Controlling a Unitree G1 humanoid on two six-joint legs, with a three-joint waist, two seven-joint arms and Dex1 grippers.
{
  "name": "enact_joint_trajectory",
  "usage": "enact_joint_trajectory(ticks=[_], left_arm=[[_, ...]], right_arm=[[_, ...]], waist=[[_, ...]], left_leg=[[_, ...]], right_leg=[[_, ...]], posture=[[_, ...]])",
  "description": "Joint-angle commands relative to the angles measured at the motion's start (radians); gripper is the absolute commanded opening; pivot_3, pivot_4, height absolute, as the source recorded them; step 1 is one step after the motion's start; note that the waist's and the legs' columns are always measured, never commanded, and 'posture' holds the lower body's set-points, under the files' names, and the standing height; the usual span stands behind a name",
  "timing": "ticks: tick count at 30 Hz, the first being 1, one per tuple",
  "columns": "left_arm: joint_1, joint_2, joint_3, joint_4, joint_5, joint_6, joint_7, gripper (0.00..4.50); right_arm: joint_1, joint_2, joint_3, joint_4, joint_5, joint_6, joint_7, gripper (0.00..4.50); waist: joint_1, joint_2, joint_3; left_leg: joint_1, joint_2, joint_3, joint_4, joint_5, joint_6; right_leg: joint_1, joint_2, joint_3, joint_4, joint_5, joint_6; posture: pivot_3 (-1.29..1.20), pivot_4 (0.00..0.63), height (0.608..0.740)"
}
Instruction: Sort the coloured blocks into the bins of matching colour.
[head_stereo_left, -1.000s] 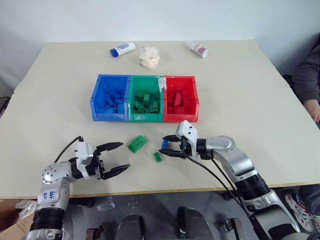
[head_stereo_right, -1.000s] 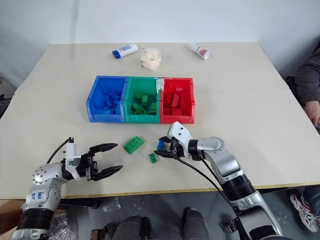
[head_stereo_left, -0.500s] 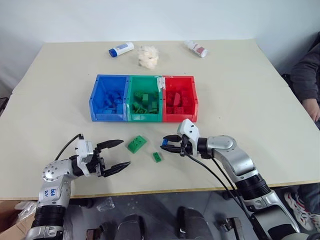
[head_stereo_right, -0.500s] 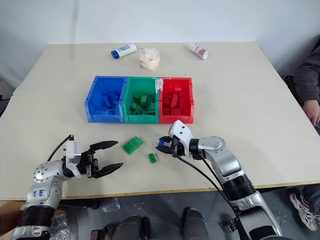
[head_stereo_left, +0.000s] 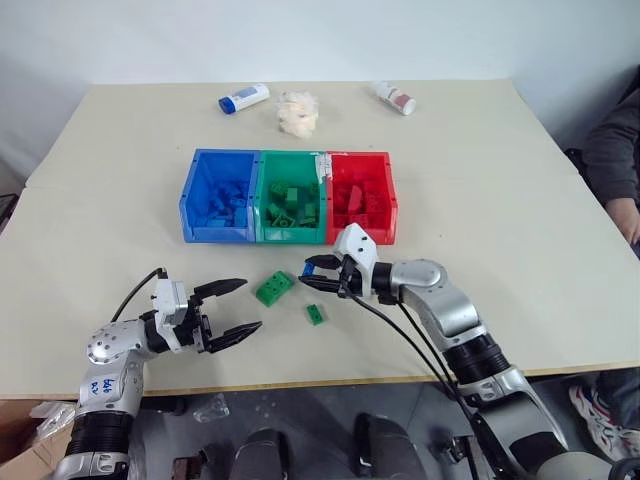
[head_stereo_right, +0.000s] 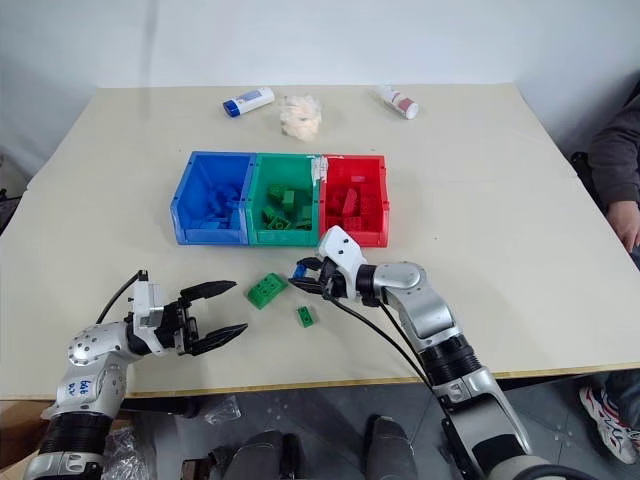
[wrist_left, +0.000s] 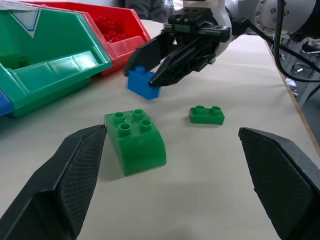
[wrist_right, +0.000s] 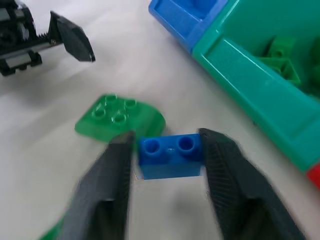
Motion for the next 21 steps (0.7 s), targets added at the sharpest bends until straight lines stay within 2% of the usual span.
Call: enact_joint_trajectory(ticks=[1,4,12,18,21], left_arm=[[0.004,-0.002,0.012,-0.011,-0.013,-0.017,0.003,4.50],[0.003,-0.003,0.010,-0.008,-0.014,-0.018,0.003,4.50],[-0.016,-0.006,0.003,0.014,-0.011,-0.022,-0.006,4.50],[-0.028,0.015,0.011,0.043,-0.016,-0.022,-0.048,4.50],[-0.030,0.034,0.020,0.061,-0.023,-0.022,-0.079,4.50]], right_arm=[[-0.001,-0.016,-0.007,-0.052,0.009,0.000,0.024,3.38],[0.020,-0.042,-0.011,-0.103,0.022,0.021,0.047,4.48],[0.122,-0.182,-0.031,-0.287,0.065,0.094,0.124,4.48],[0.310,-0.449,-0.163,-0.459,0.130,0.161,0.212,4.48],[0.384,-0.539,-0.234,-0.503,0.163,0.178,0.224,4.48]], waist=[[0.001,0.000,0.000],[0.000,0.000,0.000],[0.002,0.000,0.000],[0.009,0.000,0.000],[0.002,0.000,0.000]], left_leg=[[0.000,0.000,0.000,0.000,0.000,0.000],[0.000,0.000,0.000,0.000,0.000,0.000],[0.000,0.000,0.000,0.000,0.000,0.000],[-0.001,0.000,0.000,0.000,-0.002,0.001],[-0.001,0.000,0.000,0.000,-0.002,0.001]], right_leg=[[0.000,0.000,0.000,0.000,0.000,0.000],[0.000,0.000,0.000,0.000,0.000,0.000],[0.000,0.000,0.000,0.000,0.000,0.000],[0.000,0.000,0.000,-0.002,0.000,0.000],[0.000,0.000,-0.001,-0.004,0.000,0.000]], posture=[[0.00,0.150,0.740],[0.00,0.150,0.740],[0.00,0.150,0.740],[0.00,0.150,0.740],[0.00,0.150,0.740]])
